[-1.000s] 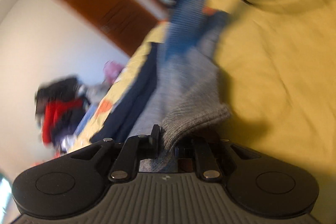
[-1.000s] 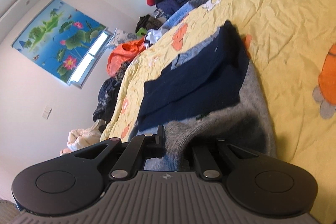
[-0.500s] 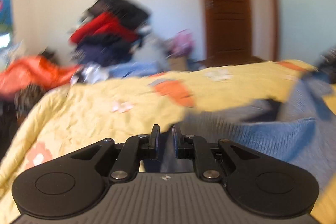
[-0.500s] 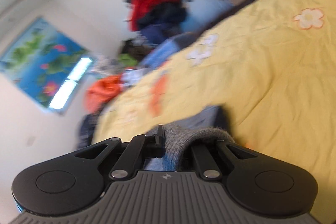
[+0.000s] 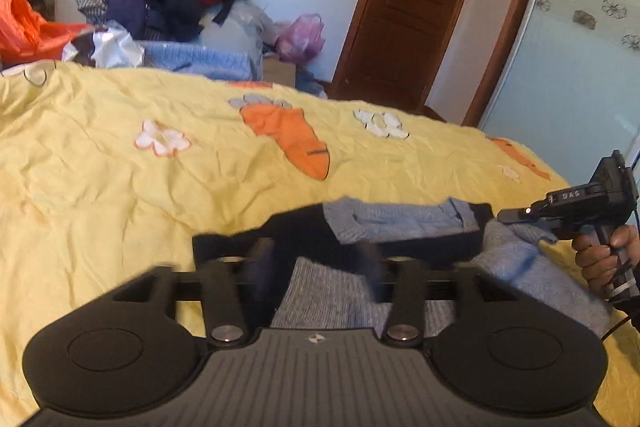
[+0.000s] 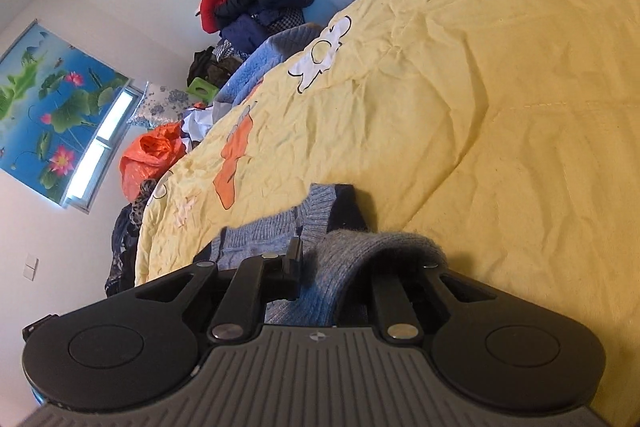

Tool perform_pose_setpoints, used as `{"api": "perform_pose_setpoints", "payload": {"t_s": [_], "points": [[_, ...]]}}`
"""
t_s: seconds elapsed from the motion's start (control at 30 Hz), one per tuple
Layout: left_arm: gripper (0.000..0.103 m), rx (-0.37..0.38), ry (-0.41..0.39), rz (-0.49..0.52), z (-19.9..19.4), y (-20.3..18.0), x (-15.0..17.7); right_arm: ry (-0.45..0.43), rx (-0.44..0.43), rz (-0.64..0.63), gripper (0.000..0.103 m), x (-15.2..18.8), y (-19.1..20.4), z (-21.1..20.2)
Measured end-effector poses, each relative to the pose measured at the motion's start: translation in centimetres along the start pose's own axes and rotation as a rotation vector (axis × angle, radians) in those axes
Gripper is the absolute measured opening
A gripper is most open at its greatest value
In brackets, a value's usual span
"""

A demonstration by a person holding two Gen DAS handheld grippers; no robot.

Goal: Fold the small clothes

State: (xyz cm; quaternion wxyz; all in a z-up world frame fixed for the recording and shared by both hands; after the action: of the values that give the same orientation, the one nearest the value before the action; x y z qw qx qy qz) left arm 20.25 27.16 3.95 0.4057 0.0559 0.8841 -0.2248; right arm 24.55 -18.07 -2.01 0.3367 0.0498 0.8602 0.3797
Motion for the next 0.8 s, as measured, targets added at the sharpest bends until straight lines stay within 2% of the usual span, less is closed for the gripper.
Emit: {"api": "perform_pose_setpoints", "payload": {"t_s": [0.2,0.23,0.27,0.33,0.37,0.5,0.6,0.7,0.8], "points": [[0.071,-0.055,0.083,0.07,2.1,-0.9,1.5,0.001,0.0,0.0,0.025,0.2,0.0,0.1],[0.052,-0.069,0.101,0.089,2.5,-1.2,1.8,0.0,-0.001,0.003,0.025,0.2,0.0,0.1],[0.039,-0.085,0.118,0.111,2.9,-1.5,2.3,0.0,-0.002,0.001,0.025,0.3,0.0,0.1],[0.017,-0.112,0.119,0.141,3.4,-2.0,2.8,0.001,-0.003,0.002,0.025,0.3,-0.1,-0.1],[0.012,-0.125,0.101,0.156,3.2,-2.3,2.9,0.0,-0.002,0.001,0.025,0.3,-0.1,-0.1],[0.01,-0.186,0.071,0.223,2.6,-3.6,3.0,-0.004,0.012,-0.021,0.025,0.3,0.2,-0.5],[0.009,-0.2,0.033,0.265,1.6,-4.3,3.1,-0.048,0.023,-0.059,0.027,0.1,0.9,-1.6],[0.009,-0.214,-0.044,0.26,0.2,-4.6,2.0,-0.099,0.024,-0.085,0.023,-0.8,1.5,-2.4],[0.008,-0.246,-0.115,0.221,0.2,-3.9,-0.2,-0.132,0.039,-0.051,0.021,-2.2,0.8,-2.2]]}}
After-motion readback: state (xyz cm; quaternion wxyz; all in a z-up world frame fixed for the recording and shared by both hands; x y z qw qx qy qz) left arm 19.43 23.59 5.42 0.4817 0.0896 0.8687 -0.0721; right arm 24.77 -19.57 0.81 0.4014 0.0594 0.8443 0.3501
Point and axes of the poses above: each gripper's, at about its wrist camera, not at the fingertips, and z roughly the way its jaws point, y to its left, x to its underside, the point moved 1 cm from there along z, roughly the way its jaws point, and after that the axes turned 10 degrees about -z, right-handed, at the moved point
